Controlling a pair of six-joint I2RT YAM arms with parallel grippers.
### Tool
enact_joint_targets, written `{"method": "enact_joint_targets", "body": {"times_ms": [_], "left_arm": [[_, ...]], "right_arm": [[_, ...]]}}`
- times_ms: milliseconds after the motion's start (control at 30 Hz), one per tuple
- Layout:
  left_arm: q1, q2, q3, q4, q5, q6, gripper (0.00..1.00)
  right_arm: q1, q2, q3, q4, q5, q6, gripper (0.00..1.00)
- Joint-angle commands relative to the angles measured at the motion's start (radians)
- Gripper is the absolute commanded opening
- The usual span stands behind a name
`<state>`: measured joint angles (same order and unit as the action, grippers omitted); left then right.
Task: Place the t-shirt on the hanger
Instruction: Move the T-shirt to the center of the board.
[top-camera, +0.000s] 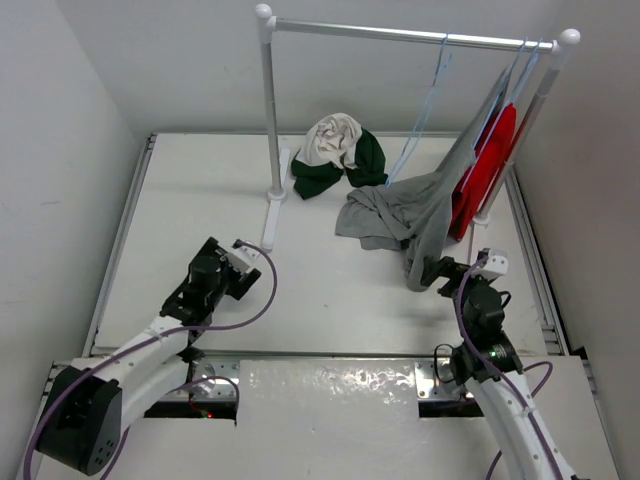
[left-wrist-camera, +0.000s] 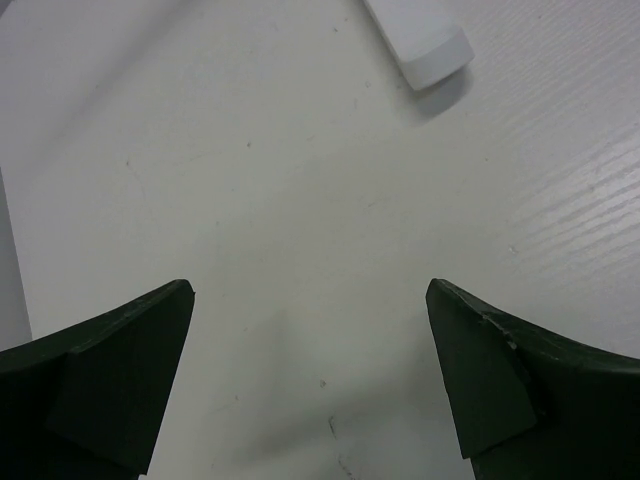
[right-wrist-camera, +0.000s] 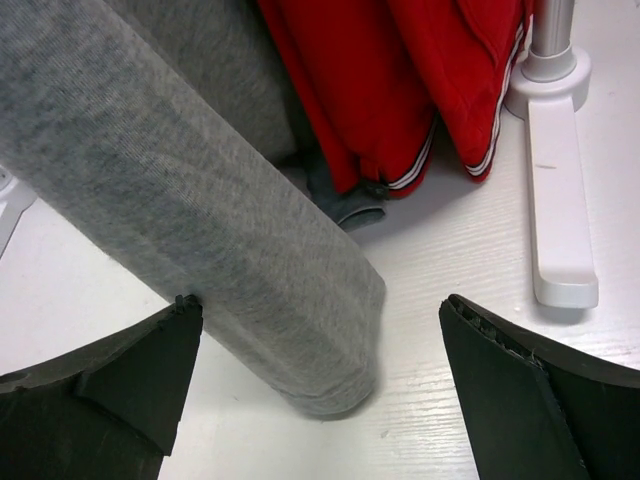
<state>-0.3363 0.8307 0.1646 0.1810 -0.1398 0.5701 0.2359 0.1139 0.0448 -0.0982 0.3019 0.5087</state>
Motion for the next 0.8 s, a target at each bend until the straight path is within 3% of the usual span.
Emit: {"method": "enact_joint_targets", "body": {"times_ms": [0, 167, 267, 300, 333, 433, 467, 533, 633, 767], "left_arm": [[0.011, 0.034, 0.038, 0.069, -0.021, -0.006, 1.00], [0.008, 0.131, 0.137, -0.073, 0.103, 0.148, 1.00], [-0.012, 0.290, 0.365, -0.286, 0.135, 0.139, 1.00], [-0.033, 0.350, 0.506, -0.342, 0.117, 0.126, 0.99], [-0.059, 0.480, 0.583, -0.457, 0.088, 0.102, 0.94], [-0.223, 0.690, 0.786, -0.589, -0.050, 0.076, 0.85], [-0.297, 0.721, 0.814, -0.584, -0.075, 0.070, 0.85], [-0.338, 0.807, 0.890, -0.554, -0.077, 0.056, 0.85], [-0.337, 0.956, 1.064, -0.531, -0.112, 0.008, 0.83], [-0.320, 1.175, 1.417, -0.540, -0.207, -0.062, 0.82]], "right_arm": [[-0.003, 0.020, -0.115, 0.081, -0.026, -0.001, 0.99], [-0.001, 0.029, -0.117, 0.089, -0.032, -0.001, 0.99], [-0.003, 0.032, -0.112, 0.091, -0.047, -0.001, 0.99], [-0.001, 0.033, -0.108, 0.088, -0.058, -0.006, 0.99], [-0.003, 0.030, -0.105, 0.083, -0.063, -0.009, 0.99], [-0.001, 0.018, -0.097, 0.074, -0.076, -0.013, 0.99], [-0.001, 0.013, -0.097, 0.071, -0.079, -0.013, 0.99], [-0.001, 0.000, -0.097, 0.064, -0.078, -0.016, 0.99], [-0.001, -0.013, -0.097, 0.055, -0.072, -0.018, 0.99], [-0.001, -0.016, -0.095, 0.052, -0.078, -0.024, 0.99]]}}
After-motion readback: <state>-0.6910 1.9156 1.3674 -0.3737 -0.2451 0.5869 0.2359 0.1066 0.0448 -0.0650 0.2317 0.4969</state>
